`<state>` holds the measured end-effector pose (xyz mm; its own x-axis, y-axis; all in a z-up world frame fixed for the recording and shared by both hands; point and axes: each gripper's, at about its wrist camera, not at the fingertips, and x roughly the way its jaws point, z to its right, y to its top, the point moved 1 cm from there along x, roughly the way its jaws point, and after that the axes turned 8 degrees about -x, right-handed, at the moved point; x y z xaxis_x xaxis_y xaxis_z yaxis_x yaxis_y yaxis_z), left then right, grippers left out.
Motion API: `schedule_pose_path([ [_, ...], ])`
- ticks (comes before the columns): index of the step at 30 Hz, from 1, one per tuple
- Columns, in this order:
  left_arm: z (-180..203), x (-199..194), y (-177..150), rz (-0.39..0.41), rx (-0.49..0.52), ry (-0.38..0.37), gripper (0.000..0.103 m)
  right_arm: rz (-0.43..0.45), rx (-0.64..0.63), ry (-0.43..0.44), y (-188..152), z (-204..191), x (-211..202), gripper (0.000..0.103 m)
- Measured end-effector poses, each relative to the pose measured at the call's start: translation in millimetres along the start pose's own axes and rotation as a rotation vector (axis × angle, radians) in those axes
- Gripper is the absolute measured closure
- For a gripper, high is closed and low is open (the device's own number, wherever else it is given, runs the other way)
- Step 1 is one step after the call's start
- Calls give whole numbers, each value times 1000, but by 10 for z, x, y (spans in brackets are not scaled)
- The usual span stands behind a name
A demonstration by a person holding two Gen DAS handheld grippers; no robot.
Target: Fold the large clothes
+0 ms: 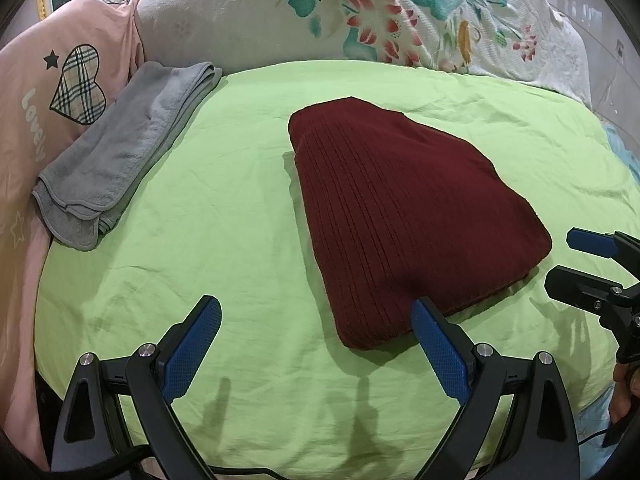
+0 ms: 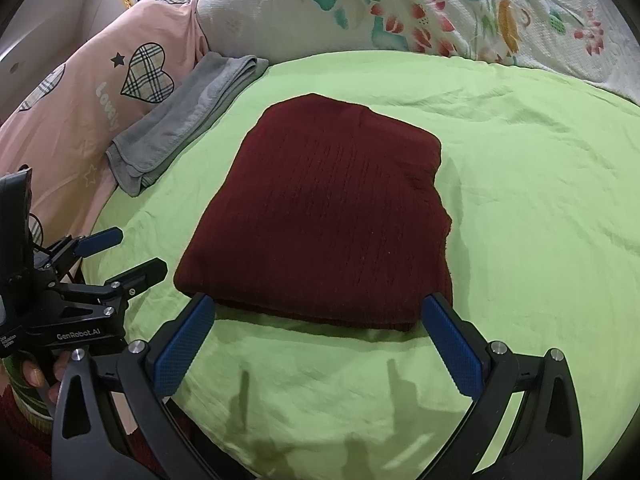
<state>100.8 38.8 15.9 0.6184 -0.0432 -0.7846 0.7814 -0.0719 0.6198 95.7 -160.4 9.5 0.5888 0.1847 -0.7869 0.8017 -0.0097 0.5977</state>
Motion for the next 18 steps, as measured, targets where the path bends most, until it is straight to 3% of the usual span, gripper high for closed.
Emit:
schedule_pose_path([
  [18, 11, -6, 2, 0, 0, 5, 7, -2, -4, 2, 20, -7, 8, 0],
])
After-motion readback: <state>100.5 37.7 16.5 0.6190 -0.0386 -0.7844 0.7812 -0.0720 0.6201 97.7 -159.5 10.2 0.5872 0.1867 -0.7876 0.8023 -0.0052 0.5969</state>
